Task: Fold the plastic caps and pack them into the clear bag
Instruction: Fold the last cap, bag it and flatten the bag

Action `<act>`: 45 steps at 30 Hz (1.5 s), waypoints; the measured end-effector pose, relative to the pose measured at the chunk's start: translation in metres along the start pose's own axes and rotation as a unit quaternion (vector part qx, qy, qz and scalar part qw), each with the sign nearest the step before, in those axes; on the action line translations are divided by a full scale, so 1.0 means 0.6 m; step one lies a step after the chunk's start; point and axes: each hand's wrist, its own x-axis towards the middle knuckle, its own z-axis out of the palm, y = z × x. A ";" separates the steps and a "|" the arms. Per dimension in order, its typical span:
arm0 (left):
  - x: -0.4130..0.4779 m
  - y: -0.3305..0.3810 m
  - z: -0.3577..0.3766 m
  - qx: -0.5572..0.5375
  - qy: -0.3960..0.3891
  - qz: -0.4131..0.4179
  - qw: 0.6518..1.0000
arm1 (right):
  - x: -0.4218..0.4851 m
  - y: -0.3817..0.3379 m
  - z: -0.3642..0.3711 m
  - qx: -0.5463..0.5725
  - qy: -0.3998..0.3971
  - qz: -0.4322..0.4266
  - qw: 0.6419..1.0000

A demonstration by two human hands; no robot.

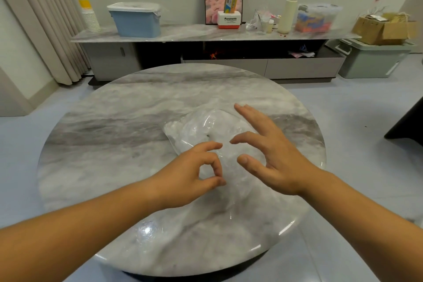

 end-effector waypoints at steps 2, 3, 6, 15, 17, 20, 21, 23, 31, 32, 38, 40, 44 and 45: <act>-0.002 -0.008 0.002 0.007 0.006 0.017 1.000 | 0.007 -0.003 0.005 -0.016 -0.024 -0.009 1.000; -0.005 -0.011 0.003 0.012 0.011 0.030 0.999 | 0.011 -0.004 0.007 -0.021 -0.032 -0.009 0.999; -0.012 -0.018 0.005 0.032 0.041 0.074 0.996 | 0.019 -0.004 0.010 -0.030 -0.050 -0.007 0.998; -0.032 -0.034 -0.001 0.053 0.054 0.087 0.993 | 0.034 -0.005 0.031 -0.036 -0.063 0.011 0.997; -0.038 -0.036 -0.005 0.052 0.047 0.081 0.994 | 0.038 -0.007 0.030 -0.042 -0.049 0.017 0.998; -0.046 -0.040 -0.008 0.062 0.025 0.089 0.994 | 0.047 -0.006 0.028 -0.133 -0.079 -0.014 0.988; -0.048 -0.043 -0.007 0.068 0.017 0.093 0.993 | 0.050 -0.008 0.029 -0.159 -0.094 -0.022 0.983; -0.054 -0.048 -0.006 0.088 0.000 0.099 0.991 | 0.054 -0.011 0.033 -0.162 -0.115 -0.024 0.980; -0.068 -0.063 -0.007 0.148 -0.011 0.119 0.982 | 0.080 -0.010 0.024 -0.128 -0.029 -0.030 0.991; -0.069 -0.063 -0.010 0.140 -0.017 0.112 0.984 | 0.088 -0.011 0.021 -0.106 -0.041 -0.010 0.993; -0.078 -0.064 -0.020 0.127 -0.043 0.084 0.987 | 0.124 -0.021 0.023 0.025 -0.179 0.123 0.976; -0.082 -0.072 -0.025 0.108 -0.041 0.075 0.990 | 0.118 -0.024 0.035 0.035 -0.218 0.137 0.966; -0.092 -0.091 -0.037 0.079 -0.048 0.046 0.995 | 0.080 -0.012 0.072 -0.009 -0.266 0.119 0.956; -0.093 -0.095 -0.039 0.075 -0.047 0.043 0.995 | 0.071 -0.006 0.080 -0.014 -0.274 0.114 0.955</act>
